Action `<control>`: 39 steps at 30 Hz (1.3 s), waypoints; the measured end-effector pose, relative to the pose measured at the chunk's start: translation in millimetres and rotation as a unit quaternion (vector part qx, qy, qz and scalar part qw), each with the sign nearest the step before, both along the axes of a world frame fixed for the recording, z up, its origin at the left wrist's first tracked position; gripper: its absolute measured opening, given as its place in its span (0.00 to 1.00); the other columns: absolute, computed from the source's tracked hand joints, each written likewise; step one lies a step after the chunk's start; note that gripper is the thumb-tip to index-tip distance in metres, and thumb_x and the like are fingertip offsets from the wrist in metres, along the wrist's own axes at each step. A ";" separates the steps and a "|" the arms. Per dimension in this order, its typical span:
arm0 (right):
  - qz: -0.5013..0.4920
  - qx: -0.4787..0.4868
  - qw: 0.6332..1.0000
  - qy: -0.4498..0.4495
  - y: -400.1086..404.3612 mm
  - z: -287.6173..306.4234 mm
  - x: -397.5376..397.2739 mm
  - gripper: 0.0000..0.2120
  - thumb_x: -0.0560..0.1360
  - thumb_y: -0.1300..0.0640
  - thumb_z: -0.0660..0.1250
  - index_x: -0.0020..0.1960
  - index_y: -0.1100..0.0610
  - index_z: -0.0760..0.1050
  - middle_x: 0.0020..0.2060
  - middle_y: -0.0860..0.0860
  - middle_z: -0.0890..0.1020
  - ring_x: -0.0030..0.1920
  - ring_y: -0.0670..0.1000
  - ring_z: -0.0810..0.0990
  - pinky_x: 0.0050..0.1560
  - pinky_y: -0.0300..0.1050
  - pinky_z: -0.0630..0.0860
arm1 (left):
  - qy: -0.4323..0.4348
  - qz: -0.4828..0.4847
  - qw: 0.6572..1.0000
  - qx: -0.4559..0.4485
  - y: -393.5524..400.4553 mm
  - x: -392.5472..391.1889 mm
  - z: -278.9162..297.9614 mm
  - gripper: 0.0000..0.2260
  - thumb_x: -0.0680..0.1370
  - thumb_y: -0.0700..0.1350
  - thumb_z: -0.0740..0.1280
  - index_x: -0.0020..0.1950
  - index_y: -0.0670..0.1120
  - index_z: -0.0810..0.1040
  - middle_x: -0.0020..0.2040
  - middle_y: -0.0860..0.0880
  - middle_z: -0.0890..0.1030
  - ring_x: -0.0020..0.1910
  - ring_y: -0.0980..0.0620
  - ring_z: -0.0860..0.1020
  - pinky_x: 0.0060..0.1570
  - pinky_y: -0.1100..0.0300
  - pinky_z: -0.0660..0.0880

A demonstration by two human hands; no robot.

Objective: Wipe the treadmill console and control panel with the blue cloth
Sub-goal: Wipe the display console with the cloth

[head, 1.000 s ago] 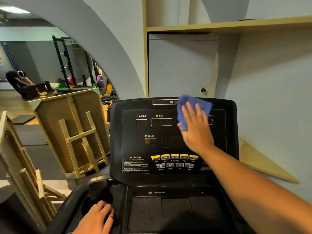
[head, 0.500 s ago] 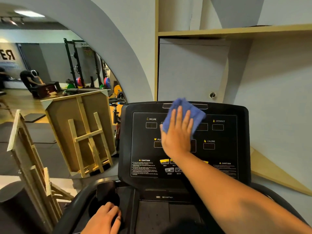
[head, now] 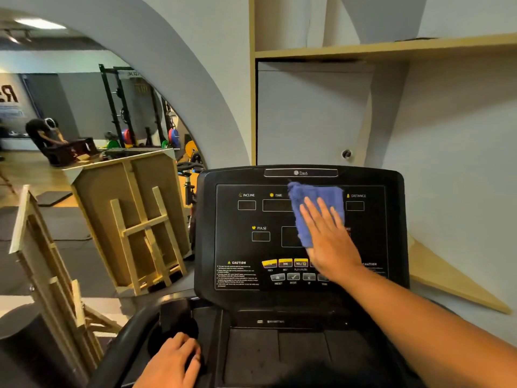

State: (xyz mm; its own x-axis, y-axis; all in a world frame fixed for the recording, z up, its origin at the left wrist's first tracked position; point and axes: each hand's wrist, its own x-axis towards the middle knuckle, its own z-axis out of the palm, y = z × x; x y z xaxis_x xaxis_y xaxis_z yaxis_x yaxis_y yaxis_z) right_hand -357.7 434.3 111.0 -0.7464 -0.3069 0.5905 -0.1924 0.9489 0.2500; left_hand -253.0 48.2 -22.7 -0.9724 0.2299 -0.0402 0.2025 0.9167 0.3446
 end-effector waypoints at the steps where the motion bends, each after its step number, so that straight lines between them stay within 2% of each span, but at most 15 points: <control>1: -0.046 -0.049 0.998 0.005 -1.1 8.3 -1.7 0.42 0.77 0.50 0.66 0.82 0.58 0.45 0.82 0.58 0.50 0.81 0.60 0.45 0.78 0.61 0.51 | 0.003 -0.005 1.000 0.005 3.1 -0.4 5.2 0.10 0.74 0.68 0.49 0.45 0.68 0.66 0.57 0.64 0.70 0.62 0.64 0.72 0.69 0.64 0.64; 3: -0.121 -0.134 0.983 0.015 -30.3 23.4 -8.9 0.40 0.79 0.47 0.62 0.82 0.60 0.45 0.81 0.60 0.49 0.81 0.64 0.45 0.79 0.64 0.49 | 0.018 -0.015 1.000 -0.020 8.5 3.5 12.7 0.05 0.80 0.64 0.55 0.46 0.67 0.65 0.55 0.66 0.66 0.64 0.65 0.70 0.66 0.68 0.62; 5: -0.165 -0.236 0.957 0.023 -79.9 39.7 -18.8 0.38 0.81 0.43 0.54 0.81 0.62 0.47 0.81 0.63 0.51 0.80 0.67 0.46 0.78 0.66 0.48 | 0.063 -0.023 0.997 -0.034 11.9 3.2 20.8 0.06 0.80 0.61 0.62 0.46 0.67 0.65 0.51 0.68 0.63 0.60 0.67 0.69 0.58 0.74 0.62; 7: -0.150 -0.286 0.946 0.024 -127.5 55.4 -30.8 0.37 0.80 0.40 0.45 0.81 0.62 0.48 0.80 0.63 0.52 0.79 0.68 0.47 0.77 0.67 0.49 | 0.060 -0.002 0.998 -0.016 9.0 0.7 19.4 0.05 0.79 0.63 0.61 0.47 0.67 0.66 0.51 0.68 0.64 0.59 0.66 0.69 0.61 0.71 0.63; 8: -0.121 -0.265 0.957 0.020 -148.7 59.1 -36.4 0.37 0.80 0.39 0.43 0.81 0.61 0.48 0.80 0.62 0.52 0.79 0.68 0.47 0.77 0.67 0.49 | 0.037 0.006 0.999 0.008 5.6 2.0 14.8 0.04 0.78 0.65 0.57 0.48 0.68 0.66 0.53 0.66 0.65 0.61 0.65 0.70 0.65 0.68 0.64; 10: -0.045 -0.172 0.984 0.009 -183.8 55.2 -42.8 0.37 0.80 0.39 0.47 0.82 0.60 0.47 0.81 0.61 0.49 0.80 0.68 0.45 0.77 0.66 0.47 | 0.025 -0.010 0.999 0.030 -2.3 1.3 2.9 0.08 0.76 0.68 0.51 0.47 0.69 0.65 0.56 0.65 0.66 0.62 0.64 0.71 0.68 0.63 0.65; 13: 0.078 -0.031 0.996 -0.004 -205.2 34.0 -34.8 0.38 0.80 0.42 0.58 0.82 0.58 0.48 0.81 0.59 0.48 0.80 0.66 0.43 0.78 0.65 0.45 | 0.028 -0.011 1.000 0.009 -6.6 1.6 5.1 0.09 0.77 0.66 0.52 0.52 0.68 0.68 0.56 0.65 0.68 0.60 0.64 0.71 0.66 0.65 0.67; 16: 0.161 0.081 0.983 -0.028 -191.7 4.4 -22.3 0.39 0.79 0.44 0.60 0.82 0.57 0.46 0.82 0.57 0.47 0.80 0.63 0.42 0.79 0.63 0.43 | 0.039 -0.006 0.999 0.014 -7.4 4.7 3.8 0.13 0.79 0.64 0.54 0.56 0.63 0.74 0.57 0.62 0.71 0.58 0.63 0.72 0.59 0.65 0.71; 20: 0.207 0.120 0.970 -0.041 -145.2 -31.3 -2.5 0.36 0.79 0.48 0.61 0.82 0.55 0.52 0.82 0.54 0.52 0.81 0.60 0.46 0.79 0.60 0.48 | 0.043 -0.005 0.999 0.015 -6.8 12.6 3.0 0.11 0.79 0.62 0.55 0.54 0.63 0.73 0.56 0.62 0.71 0.57 0.62 0.72 0.56 0.64 0.72; 23: 0.185 0.116 0.975 -0.033 -90.9 -38.3 11.3 0.36 0.78 0.50 0.62 0.82 0.54 0.52 0.82 0.52 0.52 0.81 0.57 0.47 0.79 0.58 0.49 | 0.043 0.000 0.999 0.017 -5.3 15.1 4.0 0.18 0.76 0.66 0.50 0.55 0.63 0.74 0.56 0.62 0.71 0.57 0.62 0.73 0.56 0.65 0.71; 24: 0.168 0.106 0.980 -0.029 -71.3 -37.4 15.2 0.36 0.78 0.50 0.62 0.82 0.55 0.52 0.82 0.52 0.52 0.81 0.56 0.47 0.79 0.58 0.49 | 0.042 0.000 0.999 0.014 -4.3 14.7 4.8 0.16 0.77 0.66 0.51 0.55 0.63 0.74 0.56 0.62 0.71 0.58 0.62 0.73 0.57 0.65 0.71; 27: 0.086 0.040 0.995 -0.021 -15.9 -33.2 25.1 0.40 0.75 0.53 0.64 0.82 0.54 0.51 0.82 0.52 0.53 0.81 0.56 0.47 0.79 0.58 0.49 | 0.036 -0.008 0.999 0.003 -1.6 12.4 8.3 0.06 0.82 0.60 0.58 0.55 0.63 0.72 0.58 0.61 0.72 0.58 0.62 0.73 0.58 0.65 0.70; 30: -0.038 -0.123 0.991 -0.024 28.2 -37.0 39.1 0.37 0.79 0.52 0.61 0.82 0.53 0.47 0.82 0.53 0.50 0.81 0.56 0.44 0.79 0.60 0.49 | 0.031 -0.010 0.999 -0.002 -0.2 11.8 9.7 0.05 0.82 0.59 0.58 0.55 0.63 0.72 0.58 0.61 0.71 0.58 0.62 0.72 0.58 0.65 0.70; 33: -0.159 -0.283 0.946 -0.006 44.6 -48.0 57.1 0.32 0.82 0.44 0.47 0.82 0.55 0.46 0.82 0.56 0.50 0.81 0.58 0.45 0.79 0.63 0.50 | 0.031 -0.013 0.999 0.006 0.9 12.9 9.1 0.04 0.82 0.59 0.58 0.55 0.63 0.71 0.57 0.61 0.71 0.57 0.62 0.72 0.58 0.65 0.70; 39: -0.287 -0.521 0.803 -0.030 -42.5 -41.8 50.1 0.33 0.83 0.46 0.49 0.81 0.62 0.46 0.81 0.61 0.50 0.80 0.65 0.47 0.78 0.65 0.50 | 0.036 -0.009 0.999 0.007 0.8 11.7 8.5 0.05 0.82 0.60 0.58 0.56 0.64 0.71 0.57 0.62 0.71 0.57 0.62 0.72 0.55 0.65 0.69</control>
State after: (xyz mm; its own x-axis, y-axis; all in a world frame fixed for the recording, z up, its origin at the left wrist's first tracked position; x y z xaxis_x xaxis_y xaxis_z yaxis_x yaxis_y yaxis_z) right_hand -307.6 391.9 69.2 -0.6251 0.7359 0.2601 0.3699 0.5728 -0.7315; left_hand -241.3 49.0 -14.2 -0.9685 0.2468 0.0320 0.2427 0.9081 0.3412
